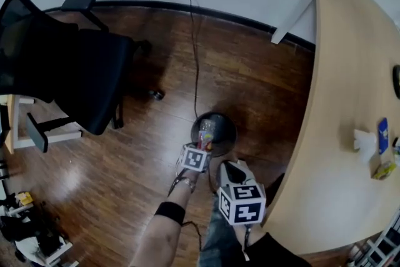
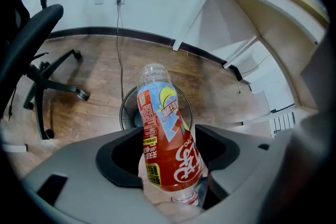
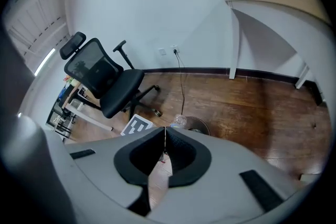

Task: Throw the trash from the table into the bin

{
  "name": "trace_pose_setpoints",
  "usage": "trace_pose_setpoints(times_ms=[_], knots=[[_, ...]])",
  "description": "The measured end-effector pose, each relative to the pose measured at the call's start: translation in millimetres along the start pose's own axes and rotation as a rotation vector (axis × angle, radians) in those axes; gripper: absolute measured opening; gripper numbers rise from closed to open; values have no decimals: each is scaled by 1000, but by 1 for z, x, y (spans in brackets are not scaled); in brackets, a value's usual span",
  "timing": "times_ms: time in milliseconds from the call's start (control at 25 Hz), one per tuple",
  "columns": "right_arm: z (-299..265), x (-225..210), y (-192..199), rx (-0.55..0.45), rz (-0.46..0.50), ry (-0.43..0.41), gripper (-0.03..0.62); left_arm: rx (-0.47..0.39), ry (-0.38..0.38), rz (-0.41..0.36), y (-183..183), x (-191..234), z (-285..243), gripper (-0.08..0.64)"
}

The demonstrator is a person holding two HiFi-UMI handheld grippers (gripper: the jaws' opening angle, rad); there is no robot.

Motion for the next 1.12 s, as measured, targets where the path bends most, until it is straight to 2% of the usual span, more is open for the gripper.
trace_pose_setpoints(times_ms=[120, 200, 240, 280, 720, 800, 840, 880, 920, 1120], knots=[[-4, -9, 3, 9, -19, 7, 5, 20, -19, -12, -4, 7, -12, 316], [-5, -11, 4, 14, -29, 5, 5, 23, 4, -1, -6, 5, -19, 333], [-5, -11, 4, 15, -34, 2, 5, 20, 13, 10, -6, 5, -21, 415], [-6, -10, 4, 16, -37, -2, 5, 17, 15, 19, -6, 4, -23, 434], [1, 0, -6, -3, -19, -41, 5, -18, 16, 17, -8, 0, -9, 430], [3, 3, -10, -6, -23, -53, 5, -42, 14, 11, -15, -3, 6, 395], [4, 3, -11, -7, -21, -58, 5, -59, 13, 6, -20, -6, 17, 330], [6, 4, -12, -10, -16, -62, 5, -79, 14, 1, -25, -10, 31, 212], [9, 6, -13, -13, -11, -69, 5, -101, 15, -5, -30, -14, 45, 155], [36, 25, -22, -33, 13, -132, 5, -187, 55, -31, -38, -36, 102, 140]])
Point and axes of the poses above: the fingertips, and each gripper's own axes: z backward along the fingers, x to its left, y out of its underside, the point moved 3 cm from there along z, backward along the fingers, and after that the axes turned 6 degrees about -y, right-handed, at the moved point
